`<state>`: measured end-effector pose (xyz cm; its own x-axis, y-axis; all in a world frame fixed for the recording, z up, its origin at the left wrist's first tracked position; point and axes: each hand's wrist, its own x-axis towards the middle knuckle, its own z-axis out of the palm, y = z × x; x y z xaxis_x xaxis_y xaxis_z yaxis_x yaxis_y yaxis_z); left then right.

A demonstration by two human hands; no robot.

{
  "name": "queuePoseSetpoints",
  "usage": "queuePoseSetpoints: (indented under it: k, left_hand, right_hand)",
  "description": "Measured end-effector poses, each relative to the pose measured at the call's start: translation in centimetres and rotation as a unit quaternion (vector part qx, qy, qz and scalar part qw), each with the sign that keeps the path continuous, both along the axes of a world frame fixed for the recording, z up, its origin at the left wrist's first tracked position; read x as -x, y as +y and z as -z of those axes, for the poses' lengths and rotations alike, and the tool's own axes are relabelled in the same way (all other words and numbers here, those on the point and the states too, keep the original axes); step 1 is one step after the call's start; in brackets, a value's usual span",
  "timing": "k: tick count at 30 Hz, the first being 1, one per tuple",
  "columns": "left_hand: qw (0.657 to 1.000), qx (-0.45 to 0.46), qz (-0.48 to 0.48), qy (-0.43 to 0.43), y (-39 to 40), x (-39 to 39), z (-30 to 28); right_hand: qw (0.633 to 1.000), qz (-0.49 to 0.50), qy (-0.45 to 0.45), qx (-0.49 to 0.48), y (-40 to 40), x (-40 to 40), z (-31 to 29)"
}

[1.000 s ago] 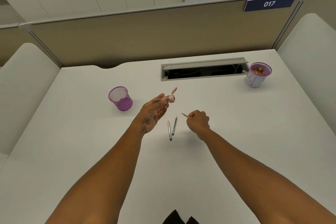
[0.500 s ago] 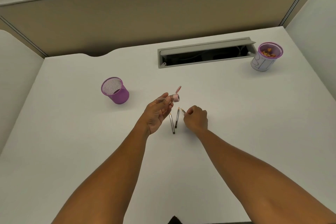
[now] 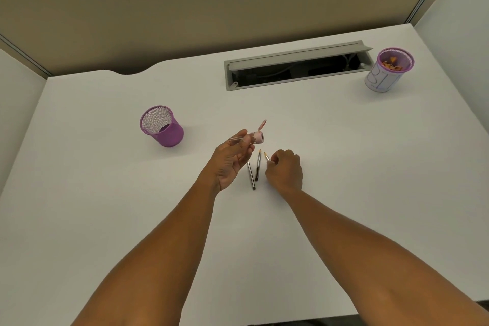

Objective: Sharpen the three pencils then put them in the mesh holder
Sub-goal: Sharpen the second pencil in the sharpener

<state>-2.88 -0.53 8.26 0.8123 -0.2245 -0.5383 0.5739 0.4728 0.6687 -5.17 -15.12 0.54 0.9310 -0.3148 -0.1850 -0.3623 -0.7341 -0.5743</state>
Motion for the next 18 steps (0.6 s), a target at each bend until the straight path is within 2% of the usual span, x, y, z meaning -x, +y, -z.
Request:
queuePoseSetpoints:
  k: [3, 13, 18]
  left_hand:
    - [1.000, 0.006, -0.001, 0.000, 0.0, -0.2, 0.1]
    - [1.000, 0.003, 0.000, 0.003, 0.5, -0.3, 0.3]
    - [1.000, 0.003, -0.005, 0.001, 0.9, -0.4, 0.1]
  right_hand:
    - [1.000, -0.003, -0.019, -0.012, 0.6, 0.1, -0.4]
    - [0.996, -0.042, 0.051, 0.056, 2.6, -0.2, -1.5]
    - [0.996, -0.028, 0.072, 0.037, 2.9, -0.8, -1.8]
